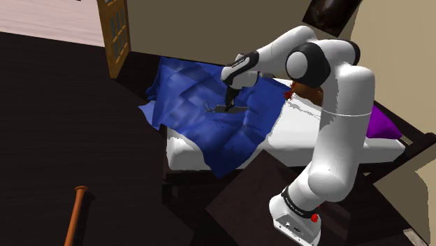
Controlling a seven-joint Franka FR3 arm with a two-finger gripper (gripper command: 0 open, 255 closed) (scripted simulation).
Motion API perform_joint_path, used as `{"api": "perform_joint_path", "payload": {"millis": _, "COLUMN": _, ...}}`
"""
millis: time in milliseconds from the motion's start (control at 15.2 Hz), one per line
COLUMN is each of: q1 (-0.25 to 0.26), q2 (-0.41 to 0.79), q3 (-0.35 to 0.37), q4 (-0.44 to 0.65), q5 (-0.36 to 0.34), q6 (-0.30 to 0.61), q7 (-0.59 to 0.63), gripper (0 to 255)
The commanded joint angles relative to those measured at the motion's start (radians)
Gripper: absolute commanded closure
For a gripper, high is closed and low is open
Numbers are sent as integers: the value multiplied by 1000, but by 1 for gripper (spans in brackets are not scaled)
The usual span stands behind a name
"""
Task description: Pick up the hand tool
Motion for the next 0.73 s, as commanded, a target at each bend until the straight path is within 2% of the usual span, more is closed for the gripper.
{"api": "perform_joint_path", "payload": {"millis": 0, "q1": 6, "q2": -21, "q3": -7, "q4": 0, "q5": -12, "q6": -19, "q7": 8, "gripper": 255}}
{"api": "perform_joint_path", "payload": {"millis": 660, "q1": 24, "q2": -92, "q3": -32, "q4": 18, "q5": -56, "q6": -103, "q7": 38, "gripper": 255}}
